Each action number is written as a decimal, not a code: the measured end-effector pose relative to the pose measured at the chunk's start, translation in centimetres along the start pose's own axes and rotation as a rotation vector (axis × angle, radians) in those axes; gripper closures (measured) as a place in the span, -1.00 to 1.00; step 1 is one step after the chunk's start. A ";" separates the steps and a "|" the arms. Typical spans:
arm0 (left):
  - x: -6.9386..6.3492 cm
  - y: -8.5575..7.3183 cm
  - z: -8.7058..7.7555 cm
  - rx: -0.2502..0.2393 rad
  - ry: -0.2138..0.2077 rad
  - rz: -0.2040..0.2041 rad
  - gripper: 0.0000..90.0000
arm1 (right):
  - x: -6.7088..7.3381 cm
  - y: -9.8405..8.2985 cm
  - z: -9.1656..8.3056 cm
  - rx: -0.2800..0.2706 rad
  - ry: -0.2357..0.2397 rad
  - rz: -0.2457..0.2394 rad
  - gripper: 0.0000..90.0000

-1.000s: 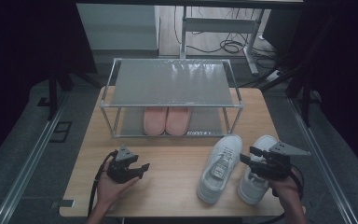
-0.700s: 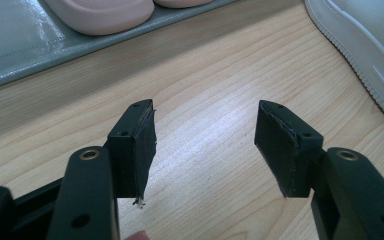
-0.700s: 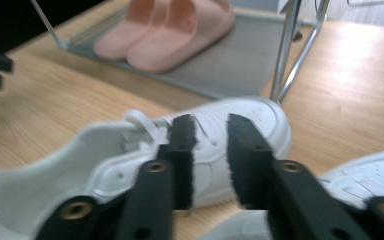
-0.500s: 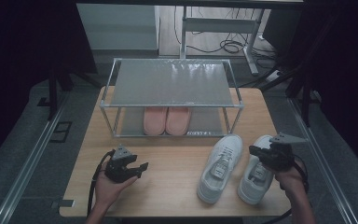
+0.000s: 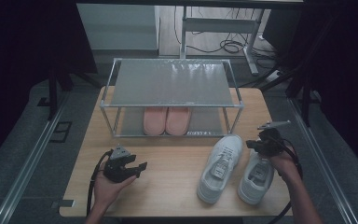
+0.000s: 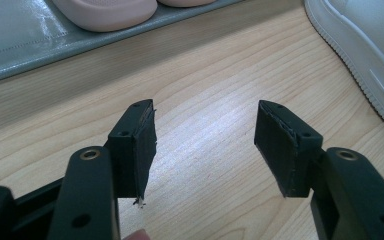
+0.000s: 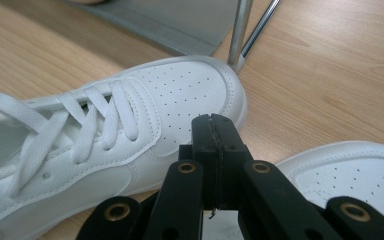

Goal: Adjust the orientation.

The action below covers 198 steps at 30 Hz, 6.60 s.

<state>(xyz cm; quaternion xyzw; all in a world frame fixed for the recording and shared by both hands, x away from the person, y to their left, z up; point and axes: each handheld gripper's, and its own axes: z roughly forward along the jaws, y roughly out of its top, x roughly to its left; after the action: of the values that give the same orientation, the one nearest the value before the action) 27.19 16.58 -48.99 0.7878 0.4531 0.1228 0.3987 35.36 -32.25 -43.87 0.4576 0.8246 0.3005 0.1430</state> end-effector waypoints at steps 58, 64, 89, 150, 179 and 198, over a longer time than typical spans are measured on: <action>0.1 -0.3 0.6 0.022 -0.005 -0.009 -0.08 | -0.2 3.8 6.3 0.275 -0.084 -0.164 1.00; 0.2 -0.3 0.8 0.026 -0.006 -0.010 -0.08 | -0.1 4.0 6.3 0.291 -0.087 -0.172 1.00; 0.3 -0.3 0.5 0.018 -0.006 -0.010 -0.08 | 0.8 4.7 6.9 0.355 -0.091 -0.190 1.00; 0.4 -0.3 0.5 0.017 -0.010 -0.010 -0.07 | 9.5 7.9 9.1 0.259 0.099 -0.301 0.99; 0.3 0.0 0.7 0.019 -0.017 -0.004 -0.07 | 16.0 1.2 -1.1 0.017 0.264 -0.402 0.99; 0.2 0.2 1.1 0.027 -0.023 0.004 -0.07 | 18.9 -2.1 -0.3 0.090 0.303 -0.474 0.99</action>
<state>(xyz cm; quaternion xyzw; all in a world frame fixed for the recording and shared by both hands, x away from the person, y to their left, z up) 28.03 16.12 -49.62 0.7953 0.4486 0.1085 0.3931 23.57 -17.35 -44.22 0.2077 0.9331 0.2865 0.0641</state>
